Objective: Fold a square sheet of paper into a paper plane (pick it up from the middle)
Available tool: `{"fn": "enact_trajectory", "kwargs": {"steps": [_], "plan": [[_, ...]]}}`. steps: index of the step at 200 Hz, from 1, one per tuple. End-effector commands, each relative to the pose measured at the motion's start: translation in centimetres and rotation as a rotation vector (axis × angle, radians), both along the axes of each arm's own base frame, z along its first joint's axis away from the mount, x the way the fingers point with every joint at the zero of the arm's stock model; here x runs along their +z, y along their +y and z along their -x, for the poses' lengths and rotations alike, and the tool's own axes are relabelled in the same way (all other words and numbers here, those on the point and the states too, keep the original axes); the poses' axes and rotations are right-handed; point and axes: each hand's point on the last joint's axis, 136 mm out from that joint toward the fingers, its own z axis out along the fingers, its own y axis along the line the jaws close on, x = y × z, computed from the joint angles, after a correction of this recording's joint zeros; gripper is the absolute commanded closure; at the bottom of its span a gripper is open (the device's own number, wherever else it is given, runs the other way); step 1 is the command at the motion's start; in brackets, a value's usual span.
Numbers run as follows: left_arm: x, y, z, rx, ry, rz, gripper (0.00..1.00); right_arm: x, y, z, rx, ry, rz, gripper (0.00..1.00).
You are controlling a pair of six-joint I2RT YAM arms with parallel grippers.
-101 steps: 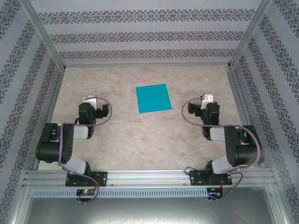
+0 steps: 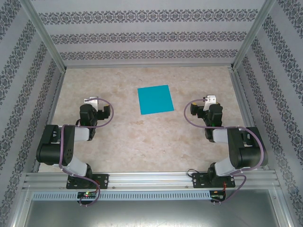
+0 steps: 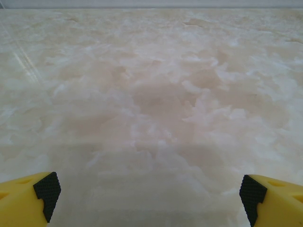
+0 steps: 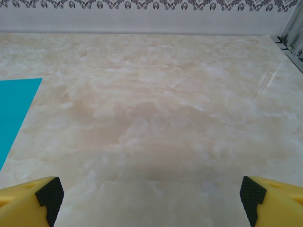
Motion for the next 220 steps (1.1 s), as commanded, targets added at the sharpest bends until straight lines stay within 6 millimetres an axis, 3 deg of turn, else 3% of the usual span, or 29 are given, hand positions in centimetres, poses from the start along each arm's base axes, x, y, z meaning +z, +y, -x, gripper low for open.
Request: {"fn": "enact_trajectory", "kwargs": {"steps": [1, 77, 119, 146, 179, 203, 220], "plan": [[0.3, -0.4, -0.2, -0.023, -0.023, -0.015, 0.0, 0.8, -0.5, -0.7, -0.02, -0.024, -0.007, 0.02], [0.4, -0.4, -0.1, -0.021, -0.029, -0.016, 0.0, 1.1, -0.5, -0.6, -0.019, -0.036, -0.006, 0.02], [3.8, 1.3, -0.1, 0.084, 0.005, -0.022, 0.0, 4.0, -1.7, 0.4, -0.099, 0.0, -0.012, 0.02], [6.4, 2.2, -0.2, 0.171, 0.022, 0.045, 0.0, 6.1, -1.8, 1.4, -0.174, 0.1, -0.142, 0.02], [9.0, 1.4, -1.1, 0.199, 0.142, 0.171, 0.0, 7.4, 1.4, 1.2, -0.171, 0.264, -0.32, 0.02], [10.6, 0.4, -2.1, 0.177, 0.187, 0.24, 0.0, 7.0, 6.5, 0.0, -0.092, 0.364, -0.4, 0.02], [11.0, -0.6, -2.7, 0.135, 0.188, 0.289, 0.0, 6.6, 11.2, -0.9, -0.007, 0.437, -0.438, 0.02]]}}
